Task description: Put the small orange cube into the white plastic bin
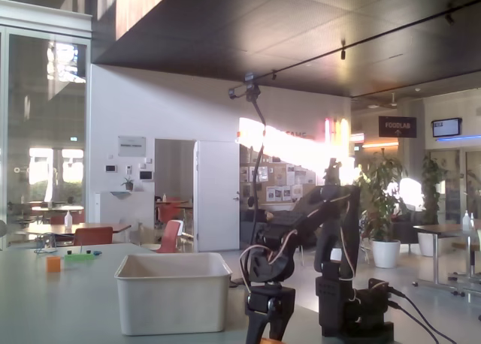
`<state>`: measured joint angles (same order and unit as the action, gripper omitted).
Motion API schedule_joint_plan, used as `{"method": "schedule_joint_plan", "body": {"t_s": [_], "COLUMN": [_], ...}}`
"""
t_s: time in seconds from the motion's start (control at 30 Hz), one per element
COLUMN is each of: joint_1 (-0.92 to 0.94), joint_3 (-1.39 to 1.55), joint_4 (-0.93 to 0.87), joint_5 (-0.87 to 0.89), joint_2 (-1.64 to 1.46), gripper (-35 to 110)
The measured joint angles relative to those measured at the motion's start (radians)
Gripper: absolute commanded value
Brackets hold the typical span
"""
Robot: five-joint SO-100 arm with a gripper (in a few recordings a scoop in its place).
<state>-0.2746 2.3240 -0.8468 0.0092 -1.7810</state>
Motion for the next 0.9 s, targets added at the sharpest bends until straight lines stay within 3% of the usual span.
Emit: {"method": "schedule_joint_plan", "body": {"t_s": [0.43,0.67,0.9], "joint_1": [0.02,0.201,0.463], "joint_3": [0.0,-0.018,-0.272], "joint_4": [-0.183,-0.209,-0.207], "joint_5": [0.0,-0.011,-0.11], "joint_2": [-0.347,-0.583,-0.624], "gripper": [20,21,21]}}
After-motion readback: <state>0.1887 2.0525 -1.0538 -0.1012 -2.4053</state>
